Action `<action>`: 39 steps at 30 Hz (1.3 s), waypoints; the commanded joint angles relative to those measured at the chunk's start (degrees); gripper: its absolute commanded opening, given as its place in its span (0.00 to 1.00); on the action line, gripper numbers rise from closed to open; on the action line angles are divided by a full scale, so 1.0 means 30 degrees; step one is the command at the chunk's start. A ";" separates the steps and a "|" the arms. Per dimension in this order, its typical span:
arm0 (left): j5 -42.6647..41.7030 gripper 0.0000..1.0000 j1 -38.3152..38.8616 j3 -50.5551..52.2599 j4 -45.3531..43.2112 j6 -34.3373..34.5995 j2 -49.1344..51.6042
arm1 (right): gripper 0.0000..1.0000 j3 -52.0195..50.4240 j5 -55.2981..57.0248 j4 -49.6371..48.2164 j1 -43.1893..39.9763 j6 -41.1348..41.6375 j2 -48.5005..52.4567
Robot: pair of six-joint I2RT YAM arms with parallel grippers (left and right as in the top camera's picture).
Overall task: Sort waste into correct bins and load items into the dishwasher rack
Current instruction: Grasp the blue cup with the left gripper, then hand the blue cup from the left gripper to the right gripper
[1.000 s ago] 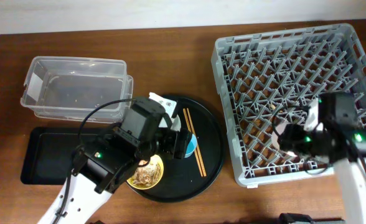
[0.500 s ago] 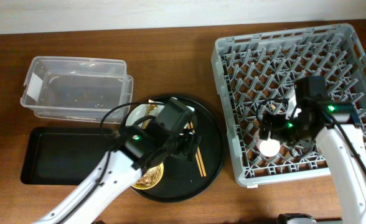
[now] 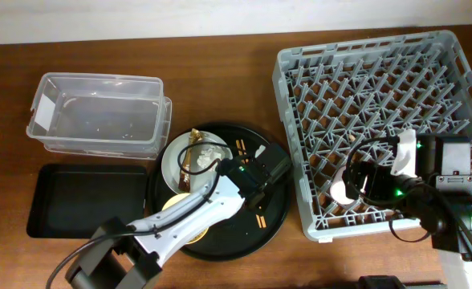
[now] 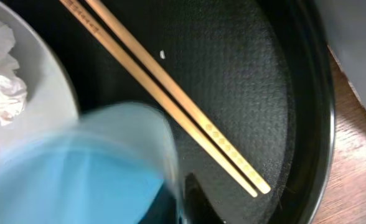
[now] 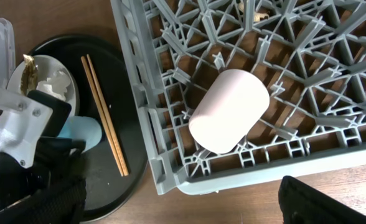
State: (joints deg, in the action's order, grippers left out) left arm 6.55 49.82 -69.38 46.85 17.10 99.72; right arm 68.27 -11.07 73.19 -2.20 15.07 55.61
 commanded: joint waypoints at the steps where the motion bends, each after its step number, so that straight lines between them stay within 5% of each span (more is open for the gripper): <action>1: -0.0117 0.00 0.0036 -0.0525 0.0372 -0.0015 -0.0379 | 0.99 0.0291 -0.0189 0.0044 0.0102 0.0160 -0.0007; 5: -0.2171 0.00 -0.0765 -0.2084 0.1552 -0.0073 -0.3322 | 0.99 0.0291 -0.0889 0.0109 0.0102 -0.1246 -0.0007; 7: -0.6295 0.00 -0.2433 -0.2390 0.1151 -0.1137 -0.5428 | 0.99 0.0284 -0.1989 0.0240 0.0102 -0.3126 -0.0007; 9: -1.3347 0.00 -0.5100 -0.2390 0.0058 -0.2535 -0.7614 | 0.99 0.0284 -0.4211 0.0182 0.0102 -0.4648 -0.0015; 12: -2.2658 0.00 -0.9122 -0.2390 -0.1137 -0.3840 -0.9398 | 0.99 0.0277 -1.1664 -0.0335 0.0109 -0.8947 0.0000; 16: -2.8101 0.00 -1.1001 -0.2390 -0.1479 -0.4758 -0.9653 | 0.99 0.0262 -1.6910 -0.2732 0.0896 -0.8881 0.0415; 20: -2.8611 0.00 -1.0987 -0.2390 -0.1610 -0.5566 -0.9639 | 0.99 0.0262 -1.6793 -0.6739 0.3621 -0.5690 0.1362; 26: -2.8764 0.00 -1.0987 -0.2390 -0.1588 -0.5588 -0.9646 | 1.00 0.0270 -1.8119 -1.0717 0.5049 -0.4845 0.1931; 28: -2.8764 0.00 -1.0987 -0.2390 -0.1596 -0.5581 -0.9646 | 0.93 0.0270 -1.8535 -1.1511 0.5588 -0.4830 0.1967; 31: -2.8749 0.00 -1.0987 -0.2390 -0.1617 -0.5603 -0.9646 | 0.76 0.0270 -1.8527 -1.1482 0.6280 -0.4838 0.1989; 38: -2.8727 0.00 -1.0987 -0.2390 -0.1617 -0.6018 -0.9646 | 0.75 0.0270 -1.6203 -1.0462 0.6477 -0.4211 0.2018; 39: -2.8669 0.00 -1.0987 -0.2390 -0.1625 -0.6018 -0.9646 | 0.69 0.0270 -1.6203 -1.0455 0.6477 -0.4211 0.2004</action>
State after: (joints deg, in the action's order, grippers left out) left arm -79.26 17.17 -76.29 42.26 0.75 70.83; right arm 68.47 -61.30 41.80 16.62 1.74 61.52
